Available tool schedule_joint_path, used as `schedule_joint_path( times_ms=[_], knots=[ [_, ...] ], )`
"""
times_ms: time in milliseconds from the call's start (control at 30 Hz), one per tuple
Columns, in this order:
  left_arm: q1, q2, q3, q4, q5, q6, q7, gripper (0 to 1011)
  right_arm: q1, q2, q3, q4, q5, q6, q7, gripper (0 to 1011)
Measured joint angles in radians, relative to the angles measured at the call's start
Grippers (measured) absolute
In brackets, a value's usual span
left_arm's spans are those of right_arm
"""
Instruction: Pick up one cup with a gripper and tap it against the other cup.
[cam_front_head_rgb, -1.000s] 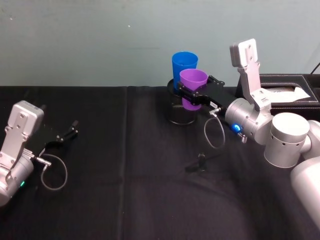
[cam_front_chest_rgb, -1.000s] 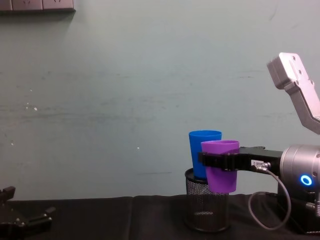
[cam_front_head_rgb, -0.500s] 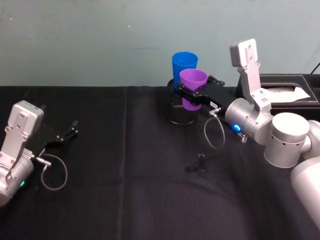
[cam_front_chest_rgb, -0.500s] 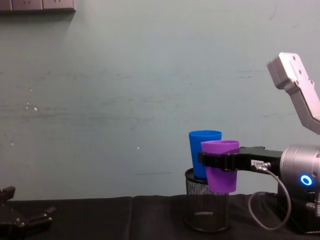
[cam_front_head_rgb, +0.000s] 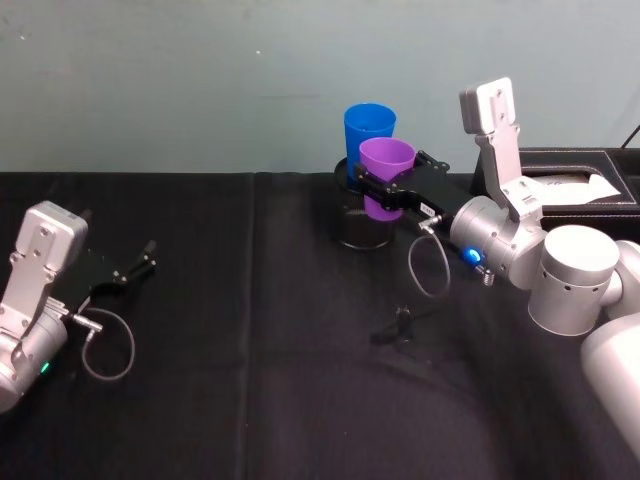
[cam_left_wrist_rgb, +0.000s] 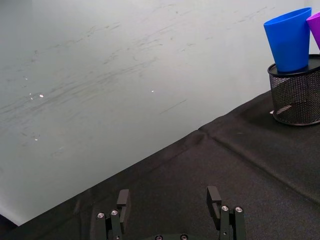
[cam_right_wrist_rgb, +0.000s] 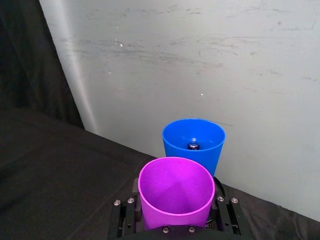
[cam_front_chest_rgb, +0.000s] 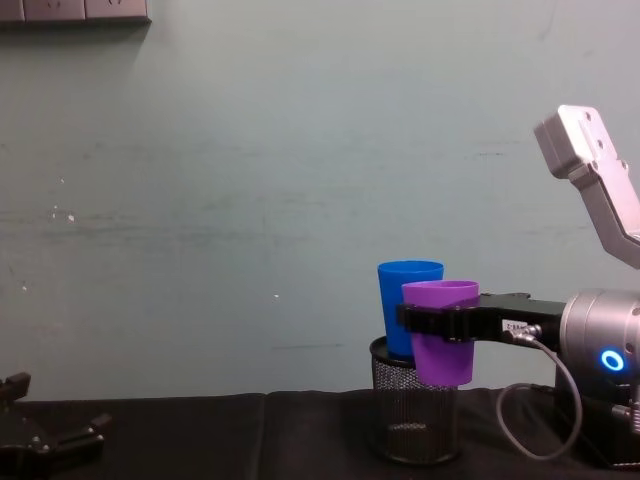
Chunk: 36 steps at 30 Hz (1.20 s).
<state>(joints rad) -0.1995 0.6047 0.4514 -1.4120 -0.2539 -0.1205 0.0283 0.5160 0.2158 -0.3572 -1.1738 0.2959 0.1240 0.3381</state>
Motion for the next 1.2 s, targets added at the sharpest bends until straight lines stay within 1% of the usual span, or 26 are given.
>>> schedule_joint_path(
  times_ms=[1200],
  knots=[
    [0.000,0.000,0.000,0.000,0.000,0.000,0.000,1000,0.000,0.000,0.000,0.000,0.000,0.000,0.000,731]
  ],
)
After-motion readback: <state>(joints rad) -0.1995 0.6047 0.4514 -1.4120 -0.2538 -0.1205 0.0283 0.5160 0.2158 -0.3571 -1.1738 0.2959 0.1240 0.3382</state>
